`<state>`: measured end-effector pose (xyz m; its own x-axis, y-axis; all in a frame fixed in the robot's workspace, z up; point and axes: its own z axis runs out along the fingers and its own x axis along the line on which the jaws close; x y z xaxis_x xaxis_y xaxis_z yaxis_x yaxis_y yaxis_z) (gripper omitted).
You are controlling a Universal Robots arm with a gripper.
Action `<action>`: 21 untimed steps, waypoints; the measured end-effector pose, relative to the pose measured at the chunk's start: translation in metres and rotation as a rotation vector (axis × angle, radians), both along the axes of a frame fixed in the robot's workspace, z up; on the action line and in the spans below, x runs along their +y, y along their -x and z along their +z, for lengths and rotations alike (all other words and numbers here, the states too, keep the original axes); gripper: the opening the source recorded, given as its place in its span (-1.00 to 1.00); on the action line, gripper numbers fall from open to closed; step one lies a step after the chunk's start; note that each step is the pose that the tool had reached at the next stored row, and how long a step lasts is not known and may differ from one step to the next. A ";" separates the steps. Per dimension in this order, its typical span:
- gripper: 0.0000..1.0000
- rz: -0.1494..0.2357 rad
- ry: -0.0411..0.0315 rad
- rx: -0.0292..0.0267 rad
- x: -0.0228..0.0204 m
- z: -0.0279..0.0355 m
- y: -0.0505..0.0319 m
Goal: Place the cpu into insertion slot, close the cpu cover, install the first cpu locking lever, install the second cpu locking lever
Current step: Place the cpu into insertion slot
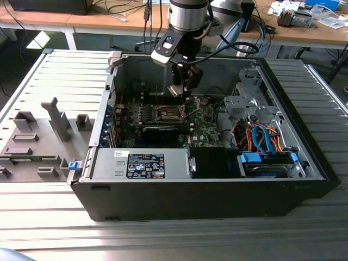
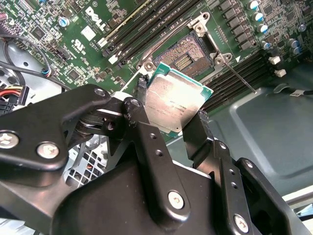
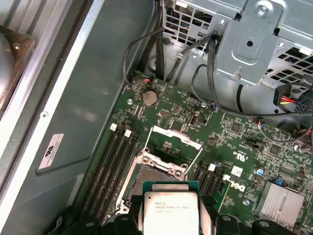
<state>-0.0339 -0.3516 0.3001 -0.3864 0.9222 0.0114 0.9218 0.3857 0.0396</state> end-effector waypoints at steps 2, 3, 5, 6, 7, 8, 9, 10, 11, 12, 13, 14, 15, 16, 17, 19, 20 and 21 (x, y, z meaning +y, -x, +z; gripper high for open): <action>0.08 -0.002 0.0000 0.0000 0.0000 0.0000 0.0000; 0.08 -0.003 0.0000 -0.0001 0.0000 0.0000 0.0000; 0.08 -0.006 0.0000 0.0000 0.0000 -0.0001 0.0000; 0.08 -0.006 0.0000 0.0000 0.0000 -0.0001 0.0000; 0.08 -0.007 0.0000 0.0000 0.0000 -0.0001 0.0000; 0.08 -0.008 0.0000 -0.0001 0.0000 -0.0001 0.0000; 0.08 -0.009 0.0000 0.0000 0.0000 -0.0001 0.0000; 0.08 -0.010 0.0000 0.0000 0.0000 -0.0001 0.0000; 0.08 -0.010 0.0000 0.0000 0.0000 -0.0001 0.0000; 0.08 -0.011 0.0000 0.0000 0.0000 -0.0001 0.0000; 0.08 -0.012 0.0000 0.0000 0.0000 -0.0001 0.0000; 0.08 -0.013 0.0000 0.0000 0.0000 -0.0001 0.0000; 0.08 -0.015 0.0000 0.0000 0.0000 -0.0001 0.0000; 0.08 -0.015 0.0000 0.0000 0.0000 -0.0002 0.0000; 0.08 -0.016 0.0000 -0.0001 0.0000 -0.0002 0.0000; 0.08 -0.018 0.0000 0.0000 0.0000 -0.0002 0.0000; 0.08 -0.019 0.0000 0.0000 0.0000 -0.0002 0.0000; 0.08 -0.020 0.0000 0.0000 0.0000 -0.0003 0.0000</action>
